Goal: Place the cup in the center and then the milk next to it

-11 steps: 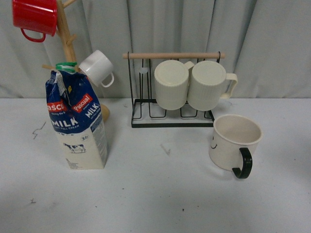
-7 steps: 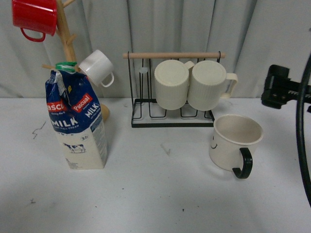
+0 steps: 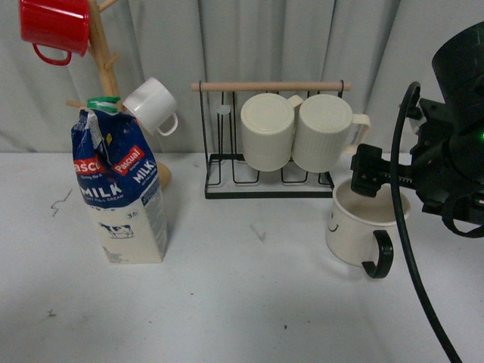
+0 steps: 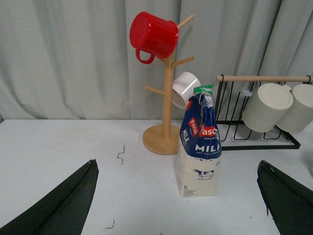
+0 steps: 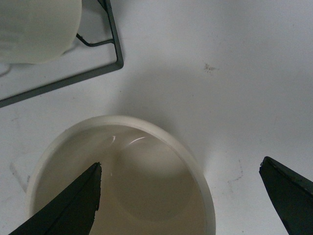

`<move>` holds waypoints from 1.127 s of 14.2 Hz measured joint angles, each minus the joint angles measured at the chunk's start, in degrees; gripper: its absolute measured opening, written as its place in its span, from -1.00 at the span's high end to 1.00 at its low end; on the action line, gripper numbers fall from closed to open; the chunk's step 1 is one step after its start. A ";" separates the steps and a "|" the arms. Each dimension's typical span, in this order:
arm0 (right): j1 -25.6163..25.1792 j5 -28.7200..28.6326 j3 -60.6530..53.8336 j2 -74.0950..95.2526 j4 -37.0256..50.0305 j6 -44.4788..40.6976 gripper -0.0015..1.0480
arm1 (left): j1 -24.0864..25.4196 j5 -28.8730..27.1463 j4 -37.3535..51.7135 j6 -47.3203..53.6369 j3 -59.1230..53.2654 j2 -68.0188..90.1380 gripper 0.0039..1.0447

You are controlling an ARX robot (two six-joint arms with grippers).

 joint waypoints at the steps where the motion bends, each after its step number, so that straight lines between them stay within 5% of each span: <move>1: 0.00 0.00 0.00 0.59 -0.09 0.02 -0.87 | 0.00 0.02 0.00 0.00 0.00 0.00 -0.88; 2: -0.22 0.00 -0.11 1.22 0.20 0.15 -0.79 | 0.00 0.00 0.00 0.00 0.00 0.00 -0.88; 10: -1.11 -0.44 -1.81 -0.02 1.53 0.20 0.93 | 0.00 0.00 0.00 0.00 0.00 0.00 -0.88; 15: 3.30 -1.73 -4.17 -7.58 0.50 0.85 0.94 | 0.00 0.00 0.00 0.00 0.00 0.00 -0.88; 16: 8.39 -0.46 -1.05 -6.47 -4.50 1.01 0.94 | 0.00 0.00 0.02 0.00 0.00 0.00 -0.88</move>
